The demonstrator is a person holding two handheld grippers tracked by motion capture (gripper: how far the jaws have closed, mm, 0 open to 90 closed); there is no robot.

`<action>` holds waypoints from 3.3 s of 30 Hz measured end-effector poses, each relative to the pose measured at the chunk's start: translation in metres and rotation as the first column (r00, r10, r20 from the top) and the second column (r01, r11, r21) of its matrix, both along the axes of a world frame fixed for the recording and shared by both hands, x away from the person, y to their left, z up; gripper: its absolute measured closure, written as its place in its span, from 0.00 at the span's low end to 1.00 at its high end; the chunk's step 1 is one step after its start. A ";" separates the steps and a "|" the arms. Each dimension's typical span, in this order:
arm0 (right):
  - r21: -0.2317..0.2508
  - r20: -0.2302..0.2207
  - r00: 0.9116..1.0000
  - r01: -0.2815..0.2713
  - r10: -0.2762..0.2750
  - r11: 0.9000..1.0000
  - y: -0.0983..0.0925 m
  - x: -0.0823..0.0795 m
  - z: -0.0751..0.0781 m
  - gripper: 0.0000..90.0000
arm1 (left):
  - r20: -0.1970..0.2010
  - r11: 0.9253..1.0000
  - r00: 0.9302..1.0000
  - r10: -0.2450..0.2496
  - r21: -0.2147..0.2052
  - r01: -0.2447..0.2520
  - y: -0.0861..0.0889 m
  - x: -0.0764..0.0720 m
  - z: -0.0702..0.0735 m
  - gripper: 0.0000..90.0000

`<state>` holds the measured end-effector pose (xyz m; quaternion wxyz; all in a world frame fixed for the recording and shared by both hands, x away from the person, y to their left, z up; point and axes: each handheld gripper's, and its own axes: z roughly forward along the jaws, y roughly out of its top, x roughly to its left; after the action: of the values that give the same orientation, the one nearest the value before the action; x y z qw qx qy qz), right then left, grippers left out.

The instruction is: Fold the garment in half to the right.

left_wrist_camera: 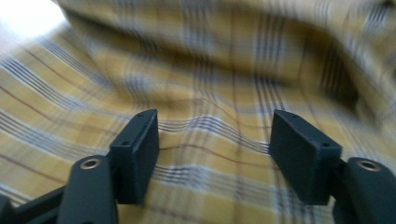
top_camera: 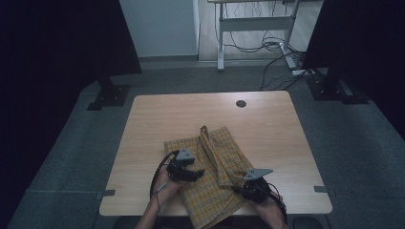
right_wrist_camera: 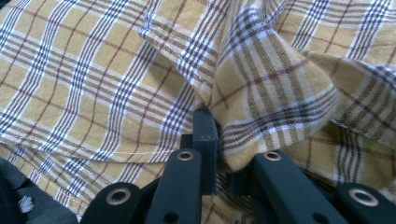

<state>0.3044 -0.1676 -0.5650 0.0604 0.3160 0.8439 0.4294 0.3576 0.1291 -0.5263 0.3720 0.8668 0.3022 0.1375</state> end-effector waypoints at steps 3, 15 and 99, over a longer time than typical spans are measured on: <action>-0.005 0.007 1.000 0.000 0.000 1.000 0.000 -0.001 0.000 0.94 | 0.019 1.000 1.000 0.018 0.022 -0.019 -0.001 -0.005 -0.013 0.36; -0.028 -0.008 1.000 -0.017 0.017 0.999 -0.018 -0.018 0.009 0.76 | 0.006 0.999 1.000 0.025 -0.020 -0.025 0.002 -0.004 -0.019 0.35; -0.130 0.163 0.983 0.107 -0.085 0.986 0.047 0.138 0.039 0.17 | 0.048 0.988 0.995 0.082 -0.136 -0.075 0.024 -0.029 -0.017 0.13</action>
<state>0.4420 -0.1205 -0.5258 0.1692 0.3168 0.8478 0.3901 0.3285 0.1533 -0.5429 0.4318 0.8233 0.3345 0.1547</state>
